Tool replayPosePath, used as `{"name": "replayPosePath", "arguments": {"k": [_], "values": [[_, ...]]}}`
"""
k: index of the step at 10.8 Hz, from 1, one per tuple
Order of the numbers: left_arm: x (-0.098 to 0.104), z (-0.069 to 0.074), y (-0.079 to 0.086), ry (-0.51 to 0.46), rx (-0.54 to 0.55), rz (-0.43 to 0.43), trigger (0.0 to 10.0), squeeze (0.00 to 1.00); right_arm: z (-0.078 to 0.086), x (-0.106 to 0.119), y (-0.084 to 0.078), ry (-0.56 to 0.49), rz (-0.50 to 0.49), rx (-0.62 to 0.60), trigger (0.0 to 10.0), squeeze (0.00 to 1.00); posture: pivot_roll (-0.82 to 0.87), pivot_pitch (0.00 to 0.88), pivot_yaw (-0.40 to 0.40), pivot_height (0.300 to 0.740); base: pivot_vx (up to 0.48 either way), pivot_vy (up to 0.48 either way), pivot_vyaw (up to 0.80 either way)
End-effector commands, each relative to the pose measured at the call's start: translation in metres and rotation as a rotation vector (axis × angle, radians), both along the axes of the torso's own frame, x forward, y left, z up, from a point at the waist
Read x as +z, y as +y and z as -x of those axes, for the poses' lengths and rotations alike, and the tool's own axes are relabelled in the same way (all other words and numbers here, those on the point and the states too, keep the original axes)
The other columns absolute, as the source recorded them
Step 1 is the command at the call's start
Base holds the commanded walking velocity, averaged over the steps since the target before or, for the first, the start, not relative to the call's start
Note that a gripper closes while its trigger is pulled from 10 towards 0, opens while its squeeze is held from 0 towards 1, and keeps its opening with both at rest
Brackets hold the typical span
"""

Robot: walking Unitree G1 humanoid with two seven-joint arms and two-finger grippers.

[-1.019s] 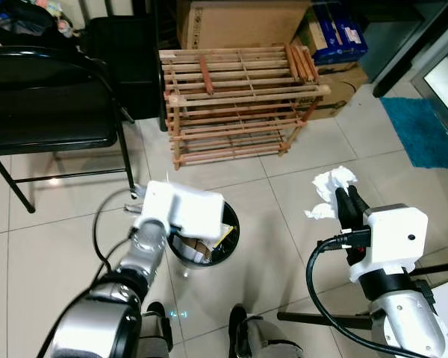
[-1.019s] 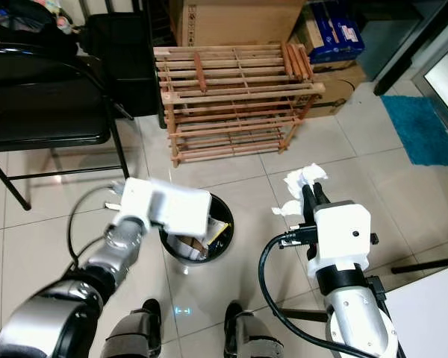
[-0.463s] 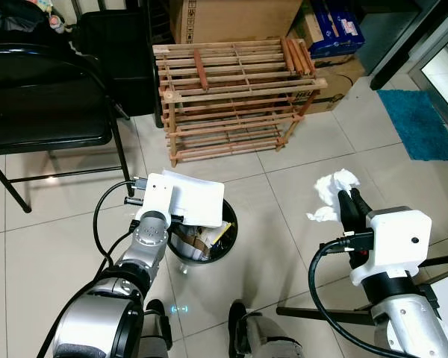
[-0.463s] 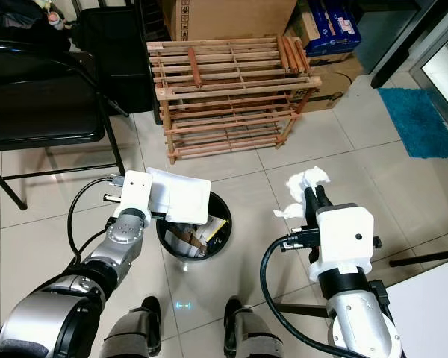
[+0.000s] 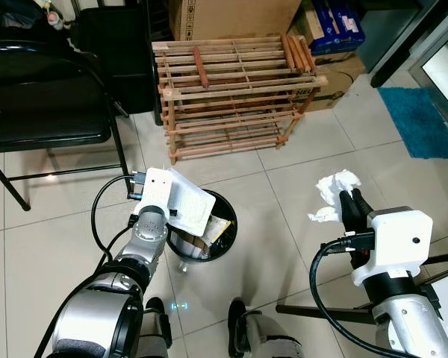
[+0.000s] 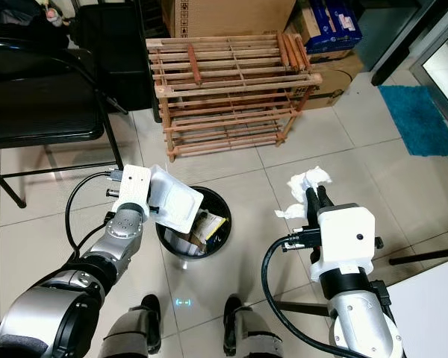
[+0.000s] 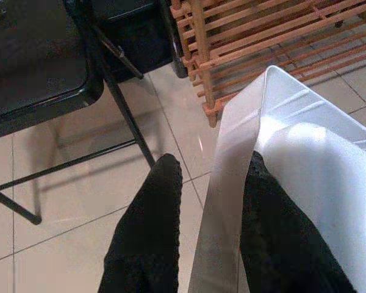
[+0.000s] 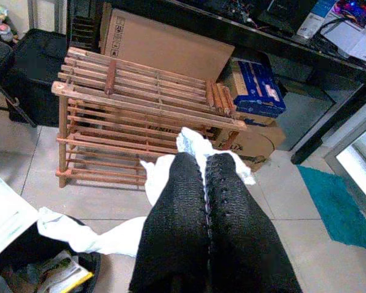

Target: Picking trash to rubbish bin

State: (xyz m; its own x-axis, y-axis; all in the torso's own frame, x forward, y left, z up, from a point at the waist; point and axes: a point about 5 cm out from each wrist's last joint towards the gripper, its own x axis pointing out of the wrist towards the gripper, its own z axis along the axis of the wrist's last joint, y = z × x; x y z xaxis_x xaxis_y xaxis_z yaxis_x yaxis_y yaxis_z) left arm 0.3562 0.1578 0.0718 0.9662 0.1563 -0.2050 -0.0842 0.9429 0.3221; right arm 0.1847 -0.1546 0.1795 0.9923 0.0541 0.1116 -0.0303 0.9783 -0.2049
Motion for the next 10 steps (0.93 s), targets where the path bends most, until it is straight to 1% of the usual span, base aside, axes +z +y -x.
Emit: {"name": "replayPosePath", "arguments": {"k": [1, 3, 5, 7, 8, 10], "values": [[-0.0056, 0.0033, -0.0034, 0.017, 0.0, -0.012, 10.0, 1.0, 0.0035, 0.002, -0.0055, 0.005, 0.017, -0.028, 10.0, 0.0, -0.14, 0.332, -0.15, 0.74, 0.0, 0.0, 0.0], [-0.0061, 0.004, 0.0007, 0.015, 0.017, -0.032, 10.0, 1.0, 0.0034, 0.0022, -0.0054, 0.003, 0.016, -0.027, 10.0, 0.0, -0.14, 0.332, -0.15, 0.74, 0.0, 0.0, 0.0], [-0.0054, 0.0037, 0.0014, 0.011, 0.022, -0.035, 10.0, 1.0, 0.0031, 0.0025, -0.0053, 0.002, 0.017, -0.029, 10.0, 0.0, -0.14, 0.336, -0.15, 0.74, 0.0, 0.0, 0.0], [-0.006, 0.0035, 0.0, 0.017, 0.042, 0.074, 10.0, 1.0, 0.0038, 0.0026, -0.0054, 0.003, 0.017, -0.032, 10.0, 0.0, -0.15, 0.337, -0.15, 0.74, 0.0, 0.0, 0.0], [-0.0039, 0.0015, -0.0059, 0.015, 0.02, 0.134, 10.0, 1.0, 0.0038, 0.0026, -0.0056, 0.002, 0.018, -0.031, 10.0, 0.0, -0.15, 0.337, -0.15, 0.74, 0.0, 0.0, 0.0], [-0.0021, 0.0004, -0.0075, 0.01, 0.011, 0.084, 10.0, 1.0, 0.0031, 0.0027, -0.0058, 0.001, 0.019, -0.032, 10.0, 0.0, -0.14, 0.334, -0.149, 0.74, 0.0, 0.0, 0.0]]}}
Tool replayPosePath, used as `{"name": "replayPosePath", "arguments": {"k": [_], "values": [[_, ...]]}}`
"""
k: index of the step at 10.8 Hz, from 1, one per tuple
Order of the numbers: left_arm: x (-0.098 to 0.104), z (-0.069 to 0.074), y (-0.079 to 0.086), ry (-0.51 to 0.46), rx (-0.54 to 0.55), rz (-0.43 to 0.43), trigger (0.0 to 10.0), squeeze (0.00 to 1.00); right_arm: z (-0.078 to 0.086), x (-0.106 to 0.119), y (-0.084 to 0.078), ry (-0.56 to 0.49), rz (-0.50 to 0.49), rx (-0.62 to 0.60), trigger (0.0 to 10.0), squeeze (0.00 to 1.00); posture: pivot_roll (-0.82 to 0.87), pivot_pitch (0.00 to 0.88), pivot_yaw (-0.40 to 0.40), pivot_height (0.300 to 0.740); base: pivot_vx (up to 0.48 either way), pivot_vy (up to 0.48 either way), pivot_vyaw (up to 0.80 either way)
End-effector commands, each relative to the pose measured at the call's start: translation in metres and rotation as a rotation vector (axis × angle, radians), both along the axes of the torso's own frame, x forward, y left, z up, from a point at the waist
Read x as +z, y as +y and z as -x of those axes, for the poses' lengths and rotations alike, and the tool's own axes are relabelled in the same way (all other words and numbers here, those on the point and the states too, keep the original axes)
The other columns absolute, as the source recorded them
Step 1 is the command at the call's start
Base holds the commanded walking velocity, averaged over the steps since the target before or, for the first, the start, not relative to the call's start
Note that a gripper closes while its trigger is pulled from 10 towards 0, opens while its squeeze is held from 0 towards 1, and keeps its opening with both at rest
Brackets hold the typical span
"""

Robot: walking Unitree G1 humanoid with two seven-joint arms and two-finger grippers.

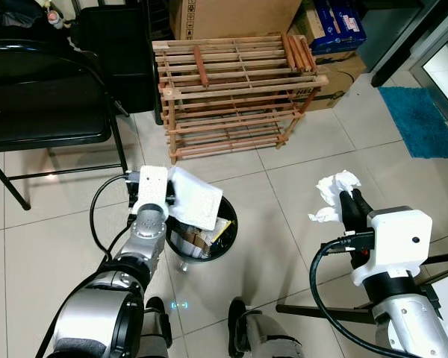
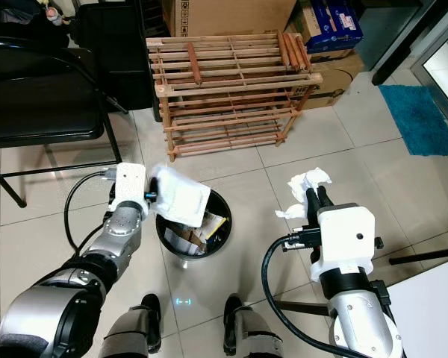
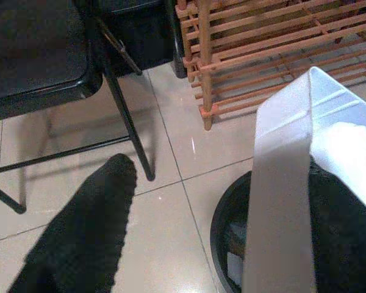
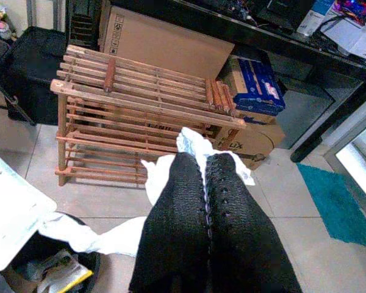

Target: Picking trash to rubbish bin

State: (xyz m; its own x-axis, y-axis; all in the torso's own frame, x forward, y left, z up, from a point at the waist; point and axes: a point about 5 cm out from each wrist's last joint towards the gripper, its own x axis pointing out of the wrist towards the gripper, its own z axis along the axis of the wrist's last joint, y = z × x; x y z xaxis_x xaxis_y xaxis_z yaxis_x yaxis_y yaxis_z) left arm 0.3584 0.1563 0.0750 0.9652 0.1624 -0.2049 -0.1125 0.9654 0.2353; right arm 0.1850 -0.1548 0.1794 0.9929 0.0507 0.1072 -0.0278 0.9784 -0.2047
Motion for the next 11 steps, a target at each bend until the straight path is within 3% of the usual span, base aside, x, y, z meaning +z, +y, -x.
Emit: {"name": "replayPosePath", "arguments": {"k": [1, 2, 3, 4, 5, 7, 8, 10, 11], "values": [[-0.006, 0.003, -0.006, 0.034, -0.009, -0.01, 10.0, 1.0, 0.003, 0.003, -0.006, -0.004, 0.021, -0.029, 10.0, 0.0, -0.14, 0.334, -0.149, 0.74, 0.0, 0.0, 0.0], [-0.01, 0.004, -0.005, 0.06, -0.019, -0.016, 10.0, 0.91, 0.003, 0.003, -0.006, -0.003, 0.023, -0.031, 10.0, 0.0, -0.14, 0.333, -0.146, 0.74, 0.0, 0.0, 0.0], [-0.011, 0.005, -0.005, 0.066, -0.028, -0.034, 10.0, 0.57, 0.003, 0.003, -0.006, -0.003, 0.023, -0.032, 10.0, 0.0, -0.15, 0.336, -0.146, 0.74, 0.0, 0.0, 0.0], [-0.01, 0.005, -0.005, 0.055, -0.049, -0.09, 10.0, 0.07, 0.003, 0.003, -0.006, -0.002, 0.024, -0.031, 10.0, 0.0, -0.15, 0.336, -0.146, 0.74, 0.0, 0.0, 0.0], [-0.011, 0.005, -0.006, 0.066, -0.049, -0.067, 10.0, 0.0, 0.003, 0.002, -0.006, -0.001, 0.025, -0.03, 10.0, 0.0, -0.15, 0.336, -0.146, 0.74, 0.0, 0.0, 0.0], [-0.012, 0.006, -0.006, 0.068, -0.056, -0.084, 10.0, 0.0, 0.002, 0.002, -0.006, 0.001, 0.028, -0.03, 10.0, 0.0, -0.14, 0.333, -0.146, 0.74, 0.0, 0.0, 0.0], [-0.015, 0.007, -0.004, 0.091, -0.027, -0.029, 10.0, 0.0, 0.003, 0.001, -0.006, 0.003, 0.03, -0.032, 10.0, 0.0, -0.15, 0.333, -0.145, 0.74, 0.0, 0.0, 0.0], [-0.014, 0.007, -0.007, 0.086, -0.071, -0.105, 10.0, 0.0, 0.003, 0.001, -0.007, 0.006, 0.032, -0.032, 10.0, 0.0, -0.15, 0.333, -0.145, 0.74, 0.0, 0.0, 0.0], [-0.019, 0.009, -0.006, 0.128, -0.033, 0.048, 10.0, 0.0, 0.002, 0.001, -0.007, 0.007, 0.035, -0.03, 10.0, 0.0, -0.14, 0.325, -0.145, 0.74, 0.0, 0.0, 0.0]]}}
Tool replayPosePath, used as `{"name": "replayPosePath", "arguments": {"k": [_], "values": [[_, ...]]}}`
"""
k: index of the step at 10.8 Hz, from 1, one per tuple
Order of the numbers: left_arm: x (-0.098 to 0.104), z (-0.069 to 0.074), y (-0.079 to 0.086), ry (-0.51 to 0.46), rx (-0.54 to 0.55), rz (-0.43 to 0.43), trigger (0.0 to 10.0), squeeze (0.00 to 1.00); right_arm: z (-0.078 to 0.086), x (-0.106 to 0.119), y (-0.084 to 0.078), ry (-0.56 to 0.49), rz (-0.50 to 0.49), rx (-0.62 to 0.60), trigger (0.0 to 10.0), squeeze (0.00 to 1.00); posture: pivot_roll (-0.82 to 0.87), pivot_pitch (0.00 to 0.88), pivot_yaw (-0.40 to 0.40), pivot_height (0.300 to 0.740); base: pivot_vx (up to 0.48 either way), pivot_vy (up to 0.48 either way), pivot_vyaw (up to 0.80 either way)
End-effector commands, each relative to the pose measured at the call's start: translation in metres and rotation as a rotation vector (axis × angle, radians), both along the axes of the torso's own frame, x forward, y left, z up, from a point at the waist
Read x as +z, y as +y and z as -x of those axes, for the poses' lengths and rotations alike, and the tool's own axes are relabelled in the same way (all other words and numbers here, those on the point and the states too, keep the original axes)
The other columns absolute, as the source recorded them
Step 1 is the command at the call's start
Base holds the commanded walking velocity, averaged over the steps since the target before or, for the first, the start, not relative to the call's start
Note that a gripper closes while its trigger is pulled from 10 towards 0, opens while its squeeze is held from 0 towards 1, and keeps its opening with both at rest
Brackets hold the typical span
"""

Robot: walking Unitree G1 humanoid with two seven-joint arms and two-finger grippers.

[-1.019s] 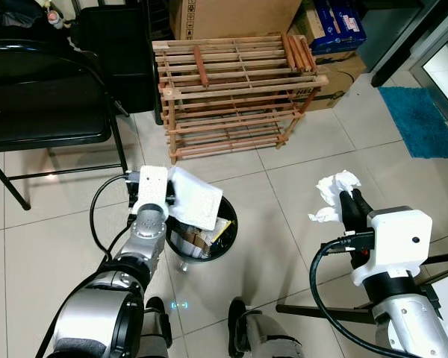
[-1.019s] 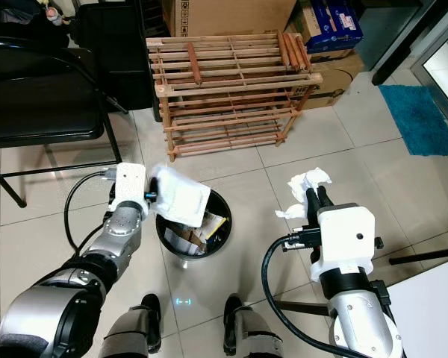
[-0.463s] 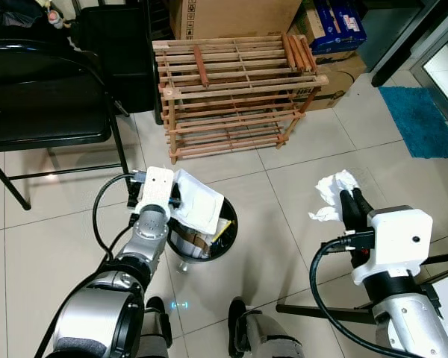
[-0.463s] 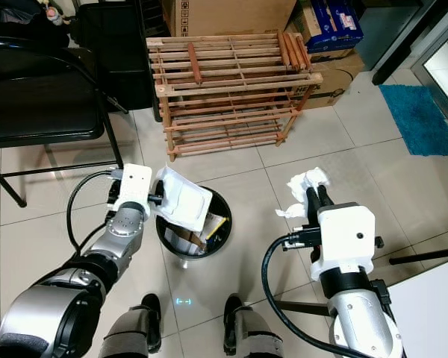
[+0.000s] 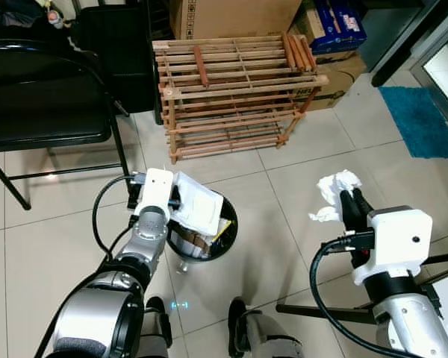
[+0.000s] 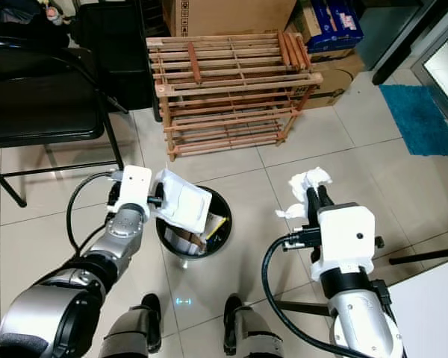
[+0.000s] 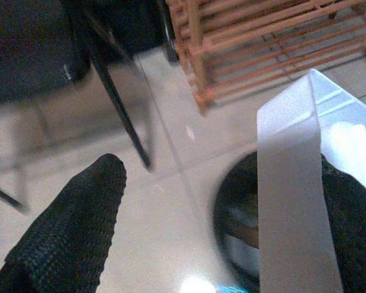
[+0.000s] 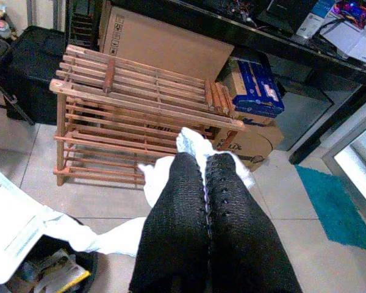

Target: Picking trash to rubbish bin

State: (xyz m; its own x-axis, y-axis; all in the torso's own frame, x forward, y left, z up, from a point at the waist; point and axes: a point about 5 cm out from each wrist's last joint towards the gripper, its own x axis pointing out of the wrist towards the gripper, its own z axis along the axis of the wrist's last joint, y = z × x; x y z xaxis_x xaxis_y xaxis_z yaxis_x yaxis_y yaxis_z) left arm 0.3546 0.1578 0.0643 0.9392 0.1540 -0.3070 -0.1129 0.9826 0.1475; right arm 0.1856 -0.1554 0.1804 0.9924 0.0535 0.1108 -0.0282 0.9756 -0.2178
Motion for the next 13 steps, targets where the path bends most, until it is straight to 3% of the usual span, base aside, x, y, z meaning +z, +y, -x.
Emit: {"name": "replayPosePath", "arguments": {"k": [1, 2, 3, 4, 6, 9, 10, 11, 12, 13], "values": [[-0.016, 0.009, 0.0, 0.077, 0.036, 0.096, 10.0, 0.0, 0.002, 0.0, -0.006, 0.011, 0.024, -0.03, 10.0, 0.0, -0.14, 0.325, -0.145, 0.74, 0.0, 0.0, 0.0], [-0.009, 0.006, -0.002, 0.033, -0.1, -0.272, 10.0, 0.0, 0.002, -0.001, -0.007, 0.014, 0.026, -0.029, 10.0, 0.0, -0.14, 0.323, -0.146, 0.74, 0.0, 0.0, 0.0], [-0.014, 0.008, -0.001, 0.072, -0.042, -0.081, 10.0, 0.0, 0.001, -0.002, -0.007, 0.016, 0.026, -0.029, 10.0, 0.0, -0.14, 0.322, -0.146, 0.74, 0.0, 0.0, 0.0], [-0.012, 0.007, -0.001, 0.053, -0.041, -0.024, 10.0, 0.0, 0.0, -0.002, -0.007, 0.015, 0.027, -0.026, 10.0, 0.0, -0.14, 0.319, -0.144, 0.74, 0.0, 0.0, 0.0], [-0.007, 0.005, -0.003, 0.03, -0.067, -0.098, 10.0, 0.0, -0.001, -0.002, -0.007, 0.015, 0.028, -0.025, 10.0, 0.0, -0.13, 0.318, -0.142, 0.74, 0.0, 0.0, 0.0], [-0.006, 0.004, -0.003, 0.023, -0.058, -0.107, 10.0, 0.0, -0.001, -0.002, -0.006, 0.01, 0.027, -0.028, 10.0, 0.0, -0.13, 0.317, -0.138, 0.74, 0.0, 0.0, 0.0], [-0.005, 0.004, -0.003, 0.016, -0.073, -0.171, 10.0, 0.0, -0.001, -0.002, -0.006, 0.011, 0.027, -0.029, 10.0, 0.0, -0.14, 0.319, -0.138, 0.74, 0.0, 0.0, 0.0], [-0.004, 0.003, -0.006, 0.006, -0.082, -0.14, 10.0, 0.0, 0.0, -0.002, -0.006, 0.013, 0.027, -0.029, 10.0, 0.0, -0.14, 0.319, -0.138, 0.74, 0.0, 0.0, 0.0], [-0.008, 0.005, -0.003, 0.042, -0.029, -0.029, 10.0, 0.0, -0.001, -0.002, -0.006, 0.013, 0.028, -0.029, 10.0, 0.0, -0.14, 0.318, -0.138, 0.74, 0.0, 0.0, 0.0], [-0.006, 0.004, -0.007, 0.018, -0.09, -0.118, 10.0, 0.0, -0.001, -0.002, -0.006, 0.013, 0.029, -0.029, 10.0, 0.0, -0.14, 0.317, -0.137, 0.74, 0.0, 0.0, 0.0]]}}
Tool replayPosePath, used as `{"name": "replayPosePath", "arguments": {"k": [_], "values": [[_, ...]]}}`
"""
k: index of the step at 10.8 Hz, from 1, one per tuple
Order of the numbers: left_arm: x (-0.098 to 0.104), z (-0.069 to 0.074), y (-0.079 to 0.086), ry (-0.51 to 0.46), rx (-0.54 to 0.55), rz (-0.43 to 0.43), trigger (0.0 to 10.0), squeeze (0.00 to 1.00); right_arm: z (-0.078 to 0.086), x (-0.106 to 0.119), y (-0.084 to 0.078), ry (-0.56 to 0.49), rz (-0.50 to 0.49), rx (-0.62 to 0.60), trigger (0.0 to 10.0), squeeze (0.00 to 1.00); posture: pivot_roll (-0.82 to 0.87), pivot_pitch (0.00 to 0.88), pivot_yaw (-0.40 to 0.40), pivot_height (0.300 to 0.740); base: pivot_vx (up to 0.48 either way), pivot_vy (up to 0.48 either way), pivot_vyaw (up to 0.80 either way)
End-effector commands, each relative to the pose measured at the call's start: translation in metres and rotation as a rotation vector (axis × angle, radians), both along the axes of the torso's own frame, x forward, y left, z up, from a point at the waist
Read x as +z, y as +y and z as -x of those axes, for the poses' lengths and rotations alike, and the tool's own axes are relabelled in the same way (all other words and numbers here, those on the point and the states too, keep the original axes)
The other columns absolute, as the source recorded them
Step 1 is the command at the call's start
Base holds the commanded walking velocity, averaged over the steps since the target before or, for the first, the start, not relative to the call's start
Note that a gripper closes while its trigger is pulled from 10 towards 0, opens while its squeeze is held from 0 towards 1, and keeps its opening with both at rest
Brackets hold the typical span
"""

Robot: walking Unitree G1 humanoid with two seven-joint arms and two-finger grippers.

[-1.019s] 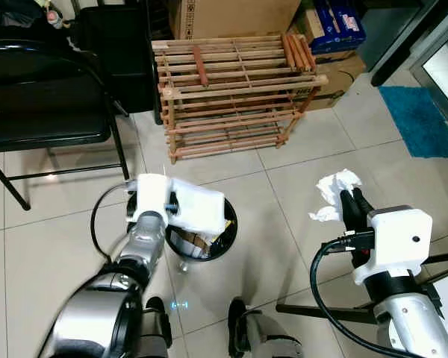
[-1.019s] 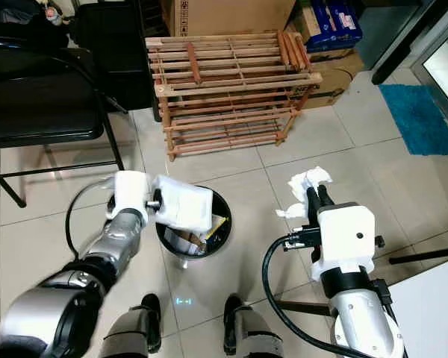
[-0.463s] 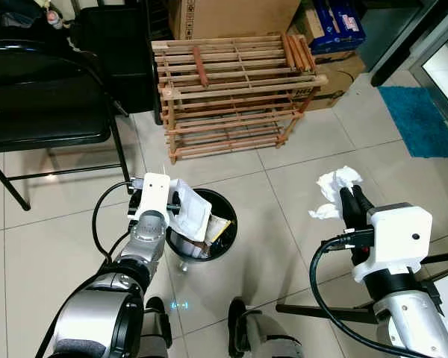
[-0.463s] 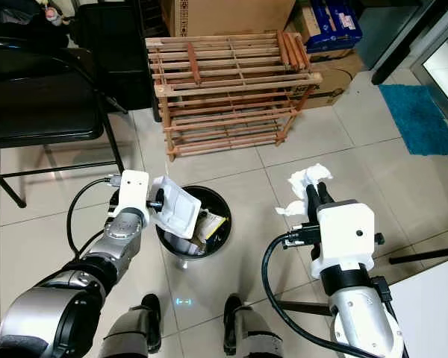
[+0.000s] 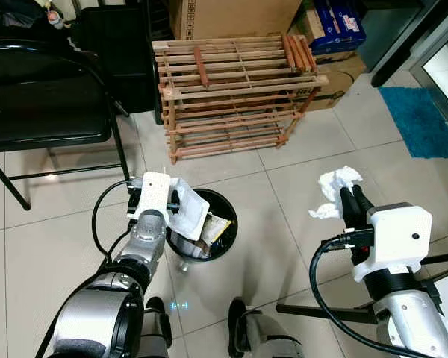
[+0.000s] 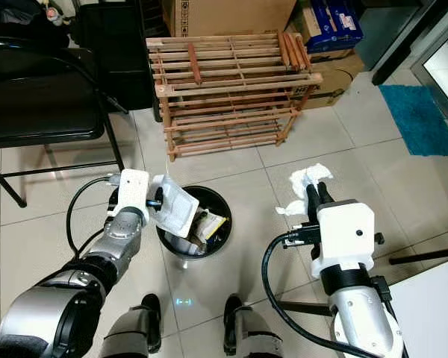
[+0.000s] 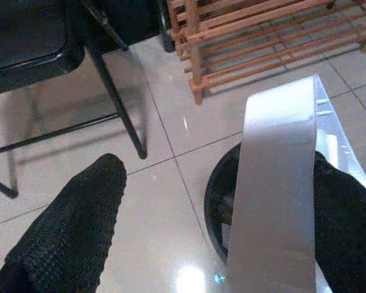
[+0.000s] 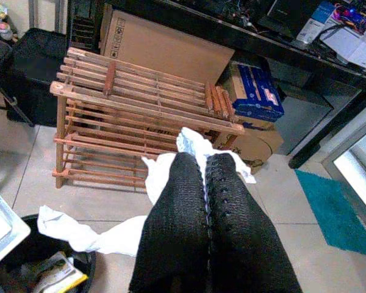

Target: Picking trash to rubbish bin

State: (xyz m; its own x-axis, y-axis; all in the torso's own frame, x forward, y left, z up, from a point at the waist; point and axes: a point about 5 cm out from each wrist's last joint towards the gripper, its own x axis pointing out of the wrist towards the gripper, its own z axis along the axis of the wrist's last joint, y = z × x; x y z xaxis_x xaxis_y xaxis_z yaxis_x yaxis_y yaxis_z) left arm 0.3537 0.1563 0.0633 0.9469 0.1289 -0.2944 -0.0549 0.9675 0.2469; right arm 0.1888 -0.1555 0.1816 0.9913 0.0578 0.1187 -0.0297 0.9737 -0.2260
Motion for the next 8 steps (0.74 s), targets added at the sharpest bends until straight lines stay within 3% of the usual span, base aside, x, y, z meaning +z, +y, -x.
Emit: {"name": "replayPosePath", "arguments": {"k": [1, 2, 3, 4, 5, 6, 7, 8], "values": [[-0.008, 0.004, -0.005, 0.039, -0.002, 0.024, 10.0, 0.0, 0.001, -0.004, -0.007, 0.021, 0.022, -0.033, 10.0, 0.0, -0.13, 0.317, -0.136, 0.74, 0.0, 0.0, 0.0], [-0.008, 0.005, -0.001, 0.041, -0.002, -0.052, 10.0, 0.0, 0.001, -0.004, -0.007, 0.021, 0.023, -0.032, 10.0, 0.0, -0.14, 0.315, -0.136, 0.74, 0.0, 0.0, 0.0], [-0.008, 0.004, -0.005, 0.048, 0.003, 0.051, 10.0, 0.0, 0.001, -0.004, -0.006, 0.02, 0.023, -0.032, 10.0, 0.0, -0.14, 0.316, -0.134, 0.74, 0.0, 0.0, 0.0], [-0.014, 0.007, 0.004, 0.087, 0.167, 0.294, 10.0, 0.0, 0.001, -0.004, -0.007, 0.02, 0.023, -0.033, 10.0, 0.0, -0.13, 0.316, -0.132, 0.74, 0.0, 0.0, 0.0], [-0.014, 0.007, 0.001, 0.096, 0.135, 0.305, 10.0, 0.0, 0.001, -0.004, -0.006, 0.02, 0.022, -0.032, 10.0, 0.0, -0.13, 0.316, -0.132, 0.74, 0.0, 0.0, 0.0], [-0.012, 0.005, -0.017, 0.102, 0.0, 0.303, 10.0, 0.0, 0.001, -0.004, -0.005, 0.022, 0.021, -0.026, 10.0, 0.0, -0.13, 0.315, -0.131, 0.74, 0.0, 0.0, 0.0], [-0.01, 0.004, -0.017, 0.091, 0.001, 0.294, 10.0, 0.0, 0.0, -0.005, -0.005, 0.024, 0.022, -0.026, 10.0, 0.0, -0.13, 0.315, -0.131, 0.74, 0.0, 0.0, 0.0], [-0.007, 0.002, -0.017, 0.07, -0.029, 0.17, 10.0, 0.0, -0.001, -0.005, -0.005, 0.023, 0.022, -0.024, 10.0, 0.0, -0.13, 0.314, -0.131, 0.74, 0.0, 0.0, 0.0]]}}
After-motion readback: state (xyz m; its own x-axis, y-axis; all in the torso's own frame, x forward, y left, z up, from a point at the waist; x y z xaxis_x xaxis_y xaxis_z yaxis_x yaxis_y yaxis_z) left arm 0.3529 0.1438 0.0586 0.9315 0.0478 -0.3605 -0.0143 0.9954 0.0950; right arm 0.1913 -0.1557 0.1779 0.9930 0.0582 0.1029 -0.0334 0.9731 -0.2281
